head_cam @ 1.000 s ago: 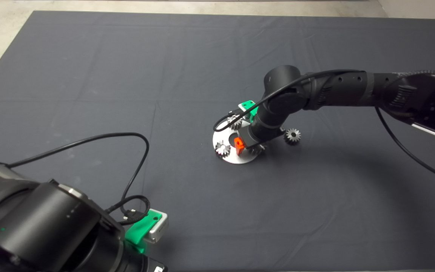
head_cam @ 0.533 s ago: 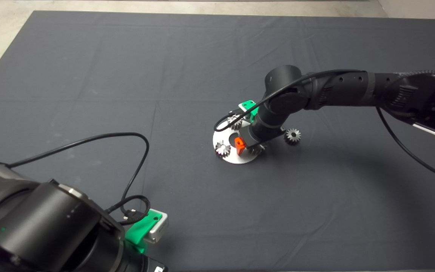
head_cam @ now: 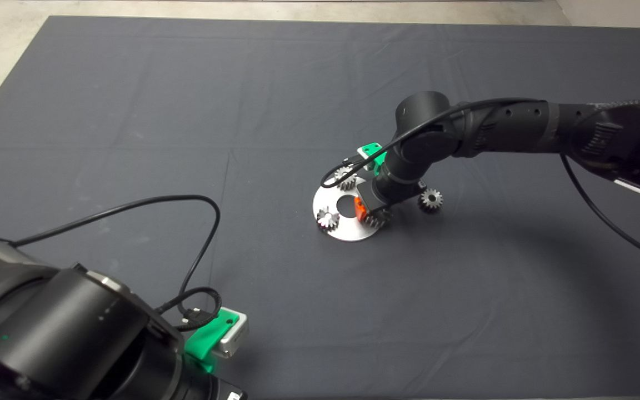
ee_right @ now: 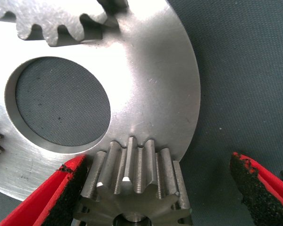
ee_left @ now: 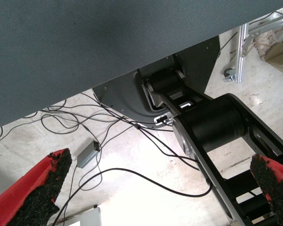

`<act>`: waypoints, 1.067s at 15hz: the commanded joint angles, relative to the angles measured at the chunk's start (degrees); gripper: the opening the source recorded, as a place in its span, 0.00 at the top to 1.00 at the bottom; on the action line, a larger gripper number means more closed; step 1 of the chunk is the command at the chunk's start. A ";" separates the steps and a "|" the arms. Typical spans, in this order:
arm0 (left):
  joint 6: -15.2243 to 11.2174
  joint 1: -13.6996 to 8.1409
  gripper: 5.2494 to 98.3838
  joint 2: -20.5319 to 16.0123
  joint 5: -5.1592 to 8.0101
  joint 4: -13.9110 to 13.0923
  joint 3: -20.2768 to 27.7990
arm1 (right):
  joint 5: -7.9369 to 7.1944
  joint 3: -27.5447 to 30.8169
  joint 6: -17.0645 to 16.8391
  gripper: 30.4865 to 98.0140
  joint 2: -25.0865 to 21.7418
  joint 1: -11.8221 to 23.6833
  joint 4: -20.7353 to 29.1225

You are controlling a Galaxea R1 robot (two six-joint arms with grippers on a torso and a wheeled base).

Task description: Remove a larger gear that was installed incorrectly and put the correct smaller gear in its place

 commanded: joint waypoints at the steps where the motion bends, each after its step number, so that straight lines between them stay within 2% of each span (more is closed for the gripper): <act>1: -0.30 -0.78 0.01 -0.15 0.05 -0.70 0.05 | -4.98 -0.64 -0.23 0.26 0.26 1.89 -1.79; 4: -0.30 -0.78 0.01 -0.07 0.05 -0.71 0.05 | -4.98 -1.22 -0.14 0.34 0.35 1.89 -1.62; 12: -0.30 -0.78 0.01 -0.07 -0.04 -0.71 0.14 | -4.98 -2.02 0.47 0.34 0.62 1.89 -1.53; 14: -0.30 -0.86 0.01 -0.07 -0.04 -0.70 0.14 | -4.98 -2.02 0.56 0.39 0.65 1.89 -1.53; 16: -0.30 -0.86 0.01 0.02 -0.04 -0.70 0.14 | -4.98 -2.02 0.56 0.40 0.70 1.81 -1.10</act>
